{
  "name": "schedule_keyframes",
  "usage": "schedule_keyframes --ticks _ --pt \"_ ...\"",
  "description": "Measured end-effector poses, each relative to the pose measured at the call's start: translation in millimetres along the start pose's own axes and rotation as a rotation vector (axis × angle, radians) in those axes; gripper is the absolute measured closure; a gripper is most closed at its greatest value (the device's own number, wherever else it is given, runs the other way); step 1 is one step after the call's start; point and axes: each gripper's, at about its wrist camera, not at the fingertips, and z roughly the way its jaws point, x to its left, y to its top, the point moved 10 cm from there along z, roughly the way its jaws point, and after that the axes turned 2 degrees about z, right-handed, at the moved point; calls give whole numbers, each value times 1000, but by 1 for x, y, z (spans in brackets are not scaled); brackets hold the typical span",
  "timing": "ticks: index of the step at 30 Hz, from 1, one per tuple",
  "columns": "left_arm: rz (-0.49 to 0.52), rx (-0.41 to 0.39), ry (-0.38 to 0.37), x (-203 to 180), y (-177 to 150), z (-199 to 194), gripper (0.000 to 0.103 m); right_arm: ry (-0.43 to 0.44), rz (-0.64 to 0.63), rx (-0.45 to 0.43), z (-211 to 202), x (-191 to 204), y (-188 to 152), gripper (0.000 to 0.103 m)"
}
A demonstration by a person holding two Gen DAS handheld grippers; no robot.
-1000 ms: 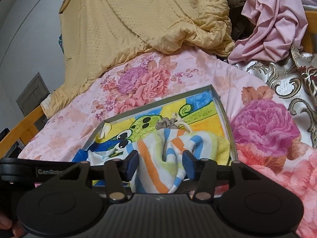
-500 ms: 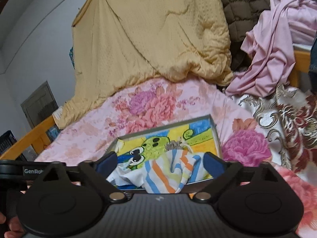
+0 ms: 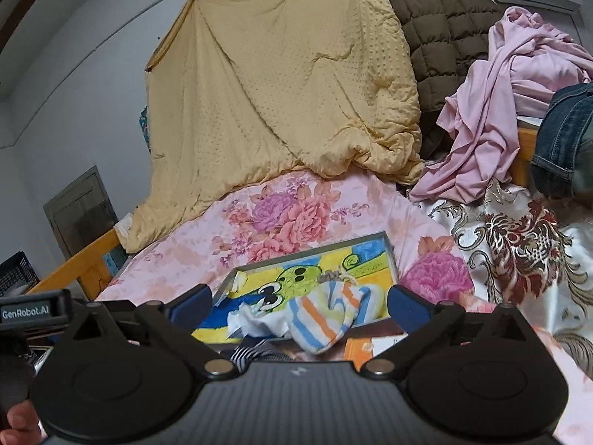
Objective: Organize soft objects
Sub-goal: 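Move both tools back over the pile of soft items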
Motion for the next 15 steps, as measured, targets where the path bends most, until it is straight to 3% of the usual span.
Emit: schedule_keyframes --ticks 9,15 --pt "-40 -24 38 27 -22 -38 1 5 -75 -2 -36 27 -22 0" --pt "20 -77 71 41 -35 -62 1 -16 -109 19 -48 39 -41 0"
